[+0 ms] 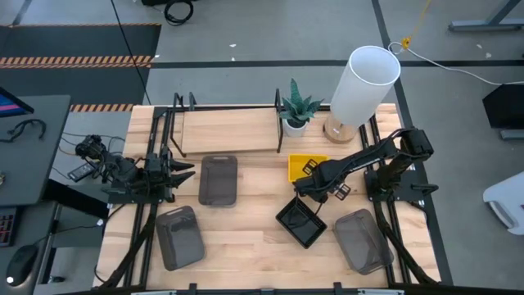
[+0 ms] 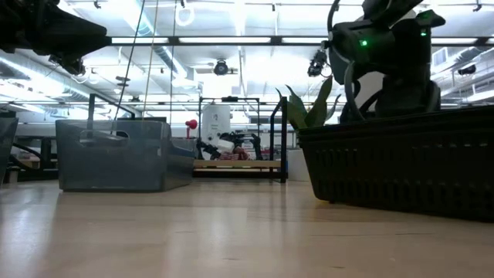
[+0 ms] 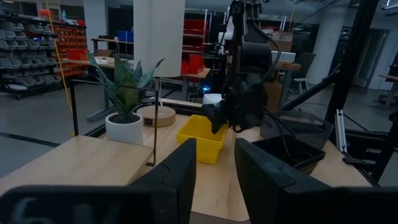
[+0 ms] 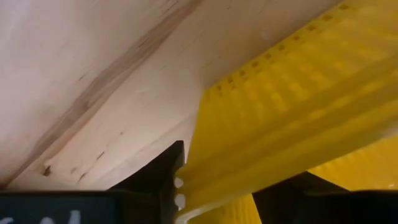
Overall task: Stack baskets on shelf by color
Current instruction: Put the stacked yellow baskets on the shelf
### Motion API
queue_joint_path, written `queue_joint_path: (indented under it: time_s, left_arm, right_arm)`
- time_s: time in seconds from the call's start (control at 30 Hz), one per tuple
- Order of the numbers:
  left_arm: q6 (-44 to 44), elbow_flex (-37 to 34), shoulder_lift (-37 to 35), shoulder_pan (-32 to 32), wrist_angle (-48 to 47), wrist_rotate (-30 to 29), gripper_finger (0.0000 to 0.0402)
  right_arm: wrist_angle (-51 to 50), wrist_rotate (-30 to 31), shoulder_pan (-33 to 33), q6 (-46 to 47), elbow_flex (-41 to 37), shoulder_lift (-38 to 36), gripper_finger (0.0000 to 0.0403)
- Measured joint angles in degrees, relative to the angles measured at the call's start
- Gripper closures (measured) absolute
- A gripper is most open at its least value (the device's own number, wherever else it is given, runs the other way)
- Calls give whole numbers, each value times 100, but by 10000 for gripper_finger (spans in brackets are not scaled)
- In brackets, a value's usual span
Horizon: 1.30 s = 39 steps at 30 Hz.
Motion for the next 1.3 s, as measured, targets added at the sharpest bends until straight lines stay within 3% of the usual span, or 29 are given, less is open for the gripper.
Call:
queue_joint_path:
  time_s: [0.2, 0.5, 0.87, 1.1, 1.3]
  left_arm:
    - [1, -2, 0, -1, 1, 1, 285]
    - [1, -1, 0, 1, 1, -1, 285]
    - [1, 0, 0, 1, 1, -1, 285]
    - [0, -1, 0, 1, -3, -1, 285]
    - [1, 0, 0, -1, 1, -1, 285]
  right_arm:
    - [94, -19, 0, 4, 0, 0, 276]
    - [-74, -20, 201, 63, 492, -2, 382]
    - [-162, -282, 605, 1836, 2666, 171, 389]
    - [-200, -331, 675, 2392, 4486, 1263, 389]
    - [-260, -109, 239, 2705, 6120, 2261, 389]
